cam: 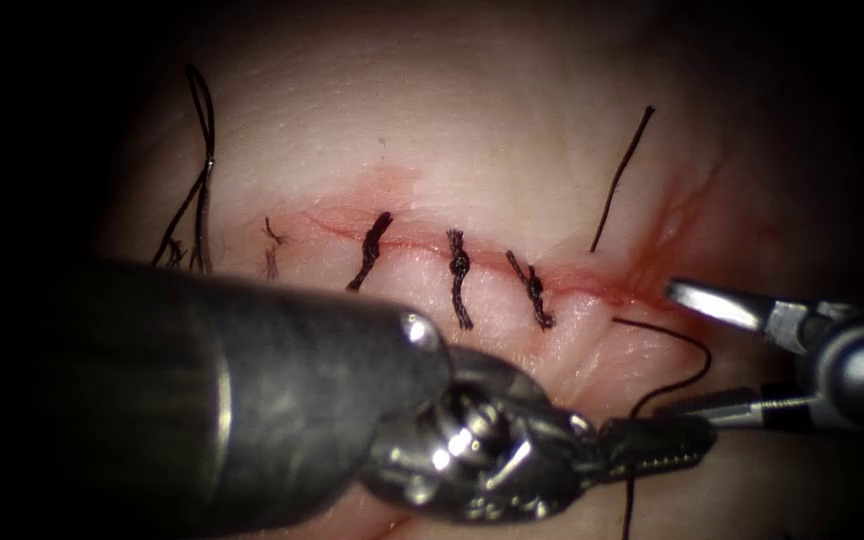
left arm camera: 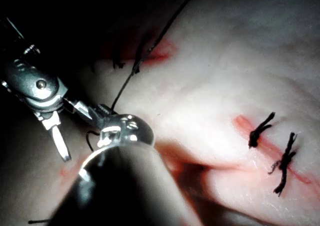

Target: Wound Closure

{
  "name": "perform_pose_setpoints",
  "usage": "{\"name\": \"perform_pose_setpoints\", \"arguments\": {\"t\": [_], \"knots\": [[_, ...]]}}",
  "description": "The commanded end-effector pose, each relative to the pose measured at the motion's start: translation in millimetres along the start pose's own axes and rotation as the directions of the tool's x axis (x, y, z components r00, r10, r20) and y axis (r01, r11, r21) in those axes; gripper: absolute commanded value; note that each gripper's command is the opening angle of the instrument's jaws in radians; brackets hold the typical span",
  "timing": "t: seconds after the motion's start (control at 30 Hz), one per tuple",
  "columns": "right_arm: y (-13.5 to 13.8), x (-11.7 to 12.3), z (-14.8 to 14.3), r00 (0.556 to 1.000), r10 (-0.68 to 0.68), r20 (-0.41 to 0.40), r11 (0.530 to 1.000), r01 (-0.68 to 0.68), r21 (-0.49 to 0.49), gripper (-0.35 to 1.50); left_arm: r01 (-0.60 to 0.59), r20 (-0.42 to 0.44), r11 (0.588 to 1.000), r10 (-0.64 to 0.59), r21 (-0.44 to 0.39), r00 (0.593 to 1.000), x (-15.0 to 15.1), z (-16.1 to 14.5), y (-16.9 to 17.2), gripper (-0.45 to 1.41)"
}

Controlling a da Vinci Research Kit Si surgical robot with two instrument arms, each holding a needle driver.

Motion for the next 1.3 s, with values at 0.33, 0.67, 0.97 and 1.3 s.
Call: {"name": "perform_pose_setpoints", "arguments": {"t": [0.33, 0.67, 0.97, 1.3], "knots": [[-0.9, -0.8, 2.0, 0.996, -0.085, 0.026, 0.994, 0.083, 0.066, -0.35, -0.001, -0.001, 1.0, 0.001, 0.0, 1.0, -0.3, 0.6, 0.0, -0.45], [2.6, -0.7, 0.9, 0.997, -0.072, -0.005, 0.997, 0.072, -0.005, -0.35, 0.113, -0.008, 0.991, -0.113, 0.068, 0.994, 0.0, 0.8, 0.3, 1.18], [4.2, -4.5, 2.4, 0.997, -0.077, -0.01, 0.997, 0.077, -0.013, -0.35, 0.144, -0.021, 0.987, -0.143, 0.071, 0.99, 0.4, 1.0, 1.5, 0.81], [5.0, -8.2, 3.4, 0.998, -0.063, -0.005, 0.998, 0.062, -0.016, -0.35, 0.154, -0.083, 0.984, -0.146, 0.093, 0.986, 0.1, -0.9, 1.4, 0.88]]}}
